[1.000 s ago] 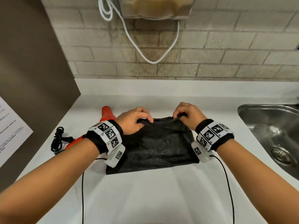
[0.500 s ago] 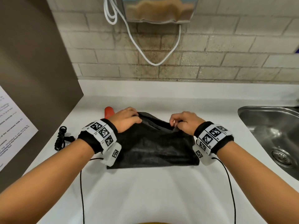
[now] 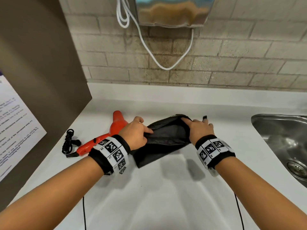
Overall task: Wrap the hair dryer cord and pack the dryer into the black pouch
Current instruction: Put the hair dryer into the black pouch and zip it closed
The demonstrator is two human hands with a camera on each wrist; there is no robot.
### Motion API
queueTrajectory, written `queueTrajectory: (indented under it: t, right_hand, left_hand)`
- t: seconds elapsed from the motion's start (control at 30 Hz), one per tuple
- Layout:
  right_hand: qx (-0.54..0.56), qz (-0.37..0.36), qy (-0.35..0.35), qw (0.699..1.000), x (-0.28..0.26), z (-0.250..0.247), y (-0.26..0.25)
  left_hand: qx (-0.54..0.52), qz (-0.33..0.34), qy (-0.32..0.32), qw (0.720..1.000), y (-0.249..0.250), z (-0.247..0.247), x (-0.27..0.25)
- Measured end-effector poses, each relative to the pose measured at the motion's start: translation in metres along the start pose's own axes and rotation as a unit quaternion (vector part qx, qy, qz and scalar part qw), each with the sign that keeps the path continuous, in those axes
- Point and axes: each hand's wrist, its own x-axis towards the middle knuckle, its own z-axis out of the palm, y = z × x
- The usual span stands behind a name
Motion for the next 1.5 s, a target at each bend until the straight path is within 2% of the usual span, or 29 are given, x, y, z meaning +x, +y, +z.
queueTrajectory:
  t: [0.07, 0.13, 0.17, 0.23, 0.33, 0.4, 0.57, 0.67, 0.73, 0.8, 0.83, 0.93, 1.0, 1.13, 1.2, 1.27, 1.37, 1.5]
  right_hand:
    - [0.101, 0.001, 0.063, 0.993, 0.001, -0.002, -0.002]
    - [0.227, 0.001, 0.101, 0.969, 0.002, -0.007, -0.003]
    - [0.255, -0.001, 0.105, 0.961, -0.001, -0.010, -0.005]
    - [0.229, -0.010, 0.117, 0.966, -0.011, -0.013, -0.011]
    - [0.092, -0.003, 0.116, 0.989, -0.017, -0.012, -0.020]
    - [0.038, 0.021, 0.097, 0.994, -0.013, -0.014, -0.021]
    - [-0.061, 0.058, 0.051, 0.995, -0.016, -0.009, -0.021]
    - [0.005, 0.044, -0.027, 0.999, -0.013, -0.005, -0.018]
    - [0.096, 0.016, -0.050, 0.994, -0.010, -0.004, -0.014]
    - [0.207, 0.017, -0.018, 0.978, -0.010, -0.008, -0.012]
    - [0.255, 0.023, -0.001, 0.967, -0.011, -0.011, -0.013]
    - [0.304, 0.022, 0.009, 0.952, -0.021, -0.015, -0.023]
    - [0.250, 0.004, -0.014, 0.968, -0.026, -0.013, -0.034]
    - [0.081, -0.055, -0.111, 0.989, -0.035, -0.006, -0.062]
    - [-0.016, -0.082, -0.132, 0.988, -0.037, 0.000, -0.073]
    - [-0.066, -0.090, -0.153, 0.982, -0.037, 0.007, -0.081]
    - [-0.078, -0.098, -0.202, 0.971, -0.036, 0.018, -0.089]
    - [0.028, -0.164, -0.212, 0.963, -0.027, 0.021, -0.096]
  left_hand:
    - [0.009, -0.029, -0.004, 1.000, -0.002, 0.000, -0.001]
    - [0.000, -0.052, 0.027, 0.998, -0.003, -0.002, -0.001]
    - [-0.016, -0.065, 0.051, 0.996, -0.004, -0.004, 0.000]
    - [-0.059, -0.085, 0.116, 0.988, -0.007, -0.008, 0.003]
    - [-0.084, -0.095, 0.197, 0.972, -0.015, -0.008, 0.005]
    - [-0.019, -0.079, 0.161, 0.984, -0.012, -0.004, 0.001]
    - [0.078, -0.090, -0.017, 0.993, 0.002, 0.014, -0.020]
    - [0.103, -0.079, -0.069, 0.989, -0.003, 0.017, -0.027]
    - [0.047, -0.046, -0.097, 0.993, -0.012, 0.014, -0.027]
    - [-0.012, -0.023, -0.106, 0.994, -0.024, 0.010, -0.027]
    - [-0.021, -0.037, -0.103, 0.994, -0.032, 0.009, -0.029]
    - [-0.036, -0.087, -0.036, 0.995, -0.048, 0.006, -0.036]
    - [-0.008, -0.091, -0.011, 0.996, -0.057, 0.004, -0.043]
    - [0.087, -0.096, -0.122, 0.984, -0.072, 0.009, -0.058]
    - [0.141, -0.112, -0.162, 0.970, -0.081, 0.012, -0.066]
    - [0.161, -0.134, -0.179, 0.961, -0.089, 0.010, -0.074]
    - [0.155, -0.145, -0.187, 0.959, -0.101, 0.002, -0.080]
    - [0.100, -0.130, -0.106, 0.981, -0.115, -0.016, -0.082]
